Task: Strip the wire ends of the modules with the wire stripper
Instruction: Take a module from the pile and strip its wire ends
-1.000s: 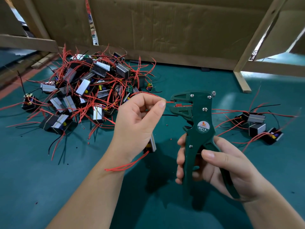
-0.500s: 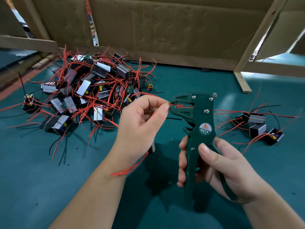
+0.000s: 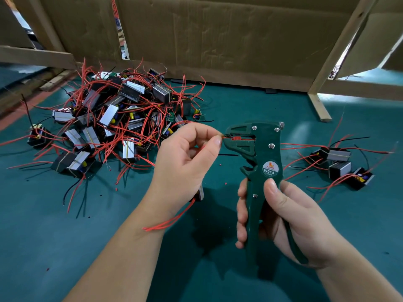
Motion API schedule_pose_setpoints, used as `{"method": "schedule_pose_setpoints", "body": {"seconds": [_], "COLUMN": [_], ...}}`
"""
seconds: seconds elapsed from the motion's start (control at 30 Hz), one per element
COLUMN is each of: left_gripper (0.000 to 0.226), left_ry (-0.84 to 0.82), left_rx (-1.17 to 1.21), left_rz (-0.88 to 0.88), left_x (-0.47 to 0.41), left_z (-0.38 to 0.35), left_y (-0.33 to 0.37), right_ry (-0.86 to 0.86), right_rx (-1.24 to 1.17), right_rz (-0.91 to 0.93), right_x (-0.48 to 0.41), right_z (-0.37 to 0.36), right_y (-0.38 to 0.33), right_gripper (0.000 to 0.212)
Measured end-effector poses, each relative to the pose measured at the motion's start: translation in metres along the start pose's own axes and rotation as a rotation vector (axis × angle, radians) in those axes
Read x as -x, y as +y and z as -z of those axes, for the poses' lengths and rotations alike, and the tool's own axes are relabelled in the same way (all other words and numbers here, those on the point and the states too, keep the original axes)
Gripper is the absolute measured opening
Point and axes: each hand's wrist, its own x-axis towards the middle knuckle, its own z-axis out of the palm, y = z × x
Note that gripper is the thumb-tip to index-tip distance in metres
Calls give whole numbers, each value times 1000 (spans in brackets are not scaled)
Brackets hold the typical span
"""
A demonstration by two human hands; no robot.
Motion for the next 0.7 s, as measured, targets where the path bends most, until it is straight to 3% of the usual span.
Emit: {"method": "schedule_pose_setpoints", "body": {"seconds": [0.23, 0.43, 0.57, 0.7], "left_gripper": [25, 16, 3, 8], "left_ry": [-184, -194, -92, 5], "left_rx": [-345, -81, 6, 49], "left_rz": [84, 155, 129, 78], "left_x": [-7, -9, -11, -10], "left_z": [15, 18, 18, 16], "left_y": [-7, -6, -4, -1], "right_ry": [344, 238, 187, 84], "right_rx": [14, -274, -248, -213], "right_rz": [-6, 21, -68, -130], "right_x": [-9, -10, -7, -7], "right_z": [-14, 4, 15, 10], "right_y": [7, -7, -10, -2], "right_gripper": [47, 39, 54, 64]}}
